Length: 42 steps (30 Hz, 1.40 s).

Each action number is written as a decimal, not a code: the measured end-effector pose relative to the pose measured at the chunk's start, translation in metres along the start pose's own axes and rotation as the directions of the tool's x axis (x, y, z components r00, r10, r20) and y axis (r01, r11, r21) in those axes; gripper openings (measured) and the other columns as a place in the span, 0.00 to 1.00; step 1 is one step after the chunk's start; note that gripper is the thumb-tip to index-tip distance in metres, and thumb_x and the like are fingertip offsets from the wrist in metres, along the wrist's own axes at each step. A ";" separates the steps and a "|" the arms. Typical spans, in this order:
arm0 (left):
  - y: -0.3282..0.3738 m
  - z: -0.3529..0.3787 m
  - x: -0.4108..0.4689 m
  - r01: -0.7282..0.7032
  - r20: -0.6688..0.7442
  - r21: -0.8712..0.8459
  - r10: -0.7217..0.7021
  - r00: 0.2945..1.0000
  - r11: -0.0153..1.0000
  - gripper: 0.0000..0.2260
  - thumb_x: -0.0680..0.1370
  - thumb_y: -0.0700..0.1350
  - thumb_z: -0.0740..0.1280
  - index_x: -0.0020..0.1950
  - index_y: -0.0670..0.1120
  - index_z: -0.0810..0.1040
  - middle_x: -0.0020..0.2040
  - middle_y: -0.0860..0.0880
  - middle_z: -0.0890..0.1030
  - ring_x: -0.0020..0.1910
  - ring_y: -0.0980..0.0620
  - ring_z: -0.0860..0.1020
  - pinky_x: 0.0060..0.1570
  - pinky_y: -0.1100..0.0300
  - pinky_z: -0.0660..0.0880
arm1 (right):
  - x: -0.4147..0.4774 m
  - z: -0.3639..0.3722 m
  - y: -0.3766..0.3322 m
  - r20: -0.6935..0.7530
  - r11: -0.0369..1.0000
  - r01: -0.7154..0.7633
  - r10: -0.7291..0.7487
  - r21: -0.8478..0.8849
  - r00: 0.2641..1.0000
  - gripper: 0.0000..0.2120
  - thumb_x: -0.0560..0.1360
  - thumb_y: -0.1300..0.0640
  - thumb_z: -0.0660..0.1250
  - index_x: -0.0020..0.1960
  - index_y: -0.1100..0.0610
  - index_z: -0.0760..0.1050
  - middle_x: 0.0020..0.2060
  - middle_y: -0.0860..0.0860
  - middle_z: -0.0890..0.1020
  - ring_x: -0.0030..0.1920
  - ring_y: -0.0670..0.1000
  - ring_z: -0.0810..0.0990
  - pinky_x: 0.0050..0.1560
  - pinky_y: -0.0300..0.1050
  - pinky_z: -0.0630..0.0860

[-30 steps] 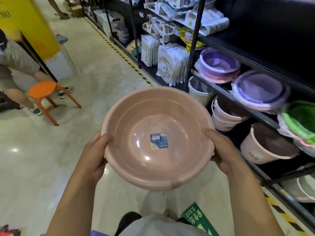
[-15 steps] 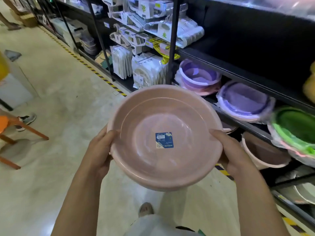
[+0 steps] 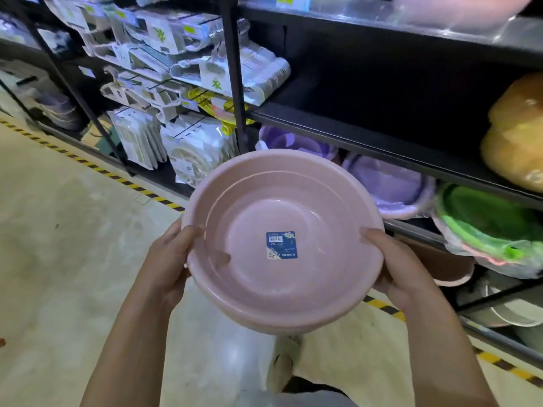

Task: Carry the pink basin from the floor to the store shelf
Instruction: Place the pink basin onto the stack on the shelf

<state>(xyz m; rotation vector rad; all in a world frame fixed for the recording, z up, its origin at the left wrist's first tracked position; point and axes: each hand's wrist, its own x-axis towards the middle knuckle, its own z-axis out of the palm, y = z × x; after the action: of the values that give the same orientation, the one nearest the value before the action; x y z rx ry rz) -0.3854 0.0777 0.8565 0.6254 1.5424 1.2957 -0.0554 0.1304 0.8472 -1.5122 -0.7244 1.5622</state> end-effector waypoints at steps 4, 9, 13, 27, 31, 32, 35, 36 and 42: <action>0.024 0.028 0.057 0.005 0.020 0.002 -0.005 1.000 1.000 0.14 0.76 0.43 0.67 0.57 0.55 0.86 0.56 0.37 0.86 0.58 0.27 0.81 0.61 0.27 0.74 | 0.052 0.008 -0.032 0.003 0.999 0.036 -0.036 0.025 0.999 0.12 0.77 0.52 0.70 0.59 0.54 0.83 0.52 0.55 0.88 0.51 0.59 0.83 0.56 0.59 0.78; 0.057 0.065 0.121 -0.002 0.070 -0.019 0.004 0.998 1.000 0.15 0.76 0.42 0.68 0.61 0.54 0.84 0.57 0.35 0.85 0.50 0.27 0.85 0.63 0.27 0.73 | 0.109 0.019 -0.078 -0.002 0.997 0.072 -0.072 0.021 0.997 0.08 0.77 0.53 0.69 0.54 0.53 0.83 0.54 0.58 0.87 0.54 0.60 0.83 0.57 0.56 0.75; 0.075 0.090 0.172 0.006 0.124 -0.031 -0.002 0.992 1.000 0.17 0.75 0.42 0.68 0.63 0.52 0.83 0.58 0.34 0.85 0.49 0.26 0.85 0.65 0.24 0.69 | 0.145 0.023 -0.100 -0.048 0.995 0.091 -0.089 0.034 0.995 0.14 0.77 0.52 0.69 0.59 0.57 0.83 0.53 0.58 0.87 0.59 0.65 0.82 0.59 0.60 0.75; 0.143 0.174 0.351 -0.004 0.369 0.024 -0.005 0.929 1.000 0.15 0.79 0.42 0.66 0.61 0.54 0.84 0.55 0.36 0.86 0.45 0.39 0.86 0.34 0.55 0.79 | 0.239 0.050 -0.165 -0.315 0.989 0.139 -0.115 0.053 0.942 0.11 0.77 0.51 0.70 0.56 0.55 0.82 0.43 0.54 0.88 0.43 0.56 0.85 0.38 0.48 0.78; 0.158 0.192 0.387 -0.012 0.420 0.043 -0.007 0.908 0.999 0.14 0.76 0.41 0.67 0.57 0.53 0.86 0.54 0.35 0.86 0.49 0.36 0.85 0.50 0.42 0.78 | 0.257 0.062 -0.168 -0.356 0.979 0.169 -0.118 0.116 0.927 0.19 0.74 0.43 0.71 0.57 0.55 0.83 0.53 0.68 0.82 0.51 0.70 0.81 0.45 0.56 0.78; 0.161 0.196 0.395 -0.016 0.427 0.049 -0.007 0.904 0.999 0.15 0.76 0.40 0.67 0.58 0.53 0.87 0.53 0.35 0.86 0.50 0.36 0.85 0.53 0.39 0.78 | 0.261 0.065 -0.169 -0.350 0.977 0.175 -0.123 0.119 0.929 0.21 0.73 0.41 0.71 0.58 0.55 0.83 0.55 0.72 0.79 0.54 0.74 0.79 0.49 0.63 0.78; 0.166 0.209 0.417 0.000 0.414 0.056 -0.023 0.910 0.998 0.15 0.75 0.40 0.68 0.56 0.52 0.87 0.51 0.36 0.87 0.47 0.38 0.84 0.54 0.41 0.79 | 0.271 0.068 -0.174 -0.333 0.983 0.163 -0.126 0.085 0.934 0.20 0.74 0.40 0.69 0.57 0.53 0.84 0.54 0.74 0.77 0.58 0.75 0.77 0.56 0.66 0.78; 0.166 0.214 0.422 0.011 0.412 0.053 -0.032 0.911 0.999 0.14 0.75 0.40 0.68 0.55 0.52 0.88 0.49 0.36 0.87 0.46 0.38 0.84 0.54 0.42 0.79 | 0.274 0.068 -0.177 -0.332 0.984 0.166 -0.134 0.070 0.934 0.20 0.75 0.40 0.68 0.57 0.53 0.84 0.54 0.70 0.80 0.56 0.73 0.79 0.55 0.63 0.78; 0.165 0.239 0.449 0.013 0.418 0.037 -0.028 0.908 0.999 0.15 0.74 0.41 0.67 0.57 0.51 0.87 0.48 0.40 0.86 0.45 0.41 0.81 0.50 0.46 0.75 | 0.305 0.062 -0.195 -0.371 0.987 0.154 -0.128 0.042 0.920 0.20 0.76 0.41 0.67 0.61 0.52 0.82 0.53 0.59 0.86 0.55 0.64 0.83 0.44 0.55 0.80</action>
<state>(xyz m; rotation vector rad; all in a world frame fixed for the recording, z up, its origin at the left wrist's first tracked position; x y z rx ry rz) -0.3724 0.6121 0.8660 0.8457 1.2123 1.0368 -0.0650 0.4970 0.8654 -1.6025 -0.5425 1.1400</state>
